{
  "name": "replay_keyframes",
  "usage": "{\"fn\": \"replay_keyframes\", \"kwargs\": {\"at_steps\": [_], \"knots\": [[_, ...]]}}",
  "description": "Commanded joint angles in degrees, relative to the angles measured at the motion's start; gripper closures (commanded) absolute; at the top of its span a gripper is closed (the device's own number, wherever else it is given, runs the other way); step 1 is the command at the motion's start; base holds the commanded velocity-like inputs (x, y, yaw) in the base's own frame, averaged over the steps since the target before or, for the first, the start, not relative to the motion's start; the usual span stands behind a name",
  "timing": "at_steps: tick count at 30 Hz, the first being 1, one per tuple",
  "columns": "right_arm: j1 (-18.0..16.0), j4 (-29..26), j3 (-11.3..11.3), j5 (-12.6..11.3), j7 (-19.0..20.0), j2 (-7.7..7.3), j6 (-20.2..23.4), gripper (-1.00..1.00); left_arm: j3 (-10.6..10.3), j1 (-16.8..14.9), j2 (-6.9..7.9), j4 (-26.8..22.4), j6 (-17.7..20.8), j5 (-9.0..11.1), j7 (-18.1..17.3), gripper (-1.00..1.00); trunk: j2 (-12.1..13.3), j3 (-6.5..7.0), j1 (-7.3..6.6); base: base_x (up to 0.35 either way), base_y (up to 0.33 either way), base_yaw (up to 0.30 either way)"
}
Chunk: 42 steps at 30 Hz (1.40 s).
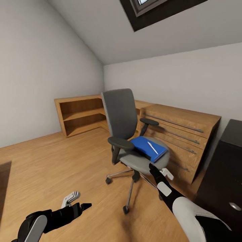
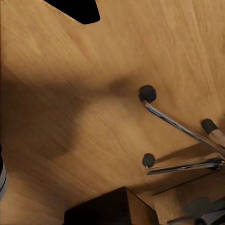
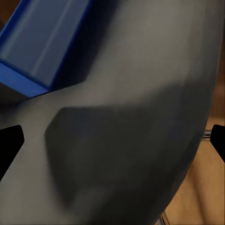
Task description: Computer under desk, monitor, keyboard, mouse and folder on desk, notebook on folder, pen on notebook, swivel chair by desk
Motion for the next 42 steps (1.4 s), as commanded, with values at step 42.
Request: {"fn": "replay_keyframes", "kwargs": {"at_steps": [42], "knots": [[-0.02,1.02,0.81,-0.78,0.62,0.96,-0.25,-1.00,0.05,-0.05,-0.02,0.00,0.30,-0.10,-0.20,-1.00,0.00,-0.07,0.04,-0.159,0.009,0.000]]}}
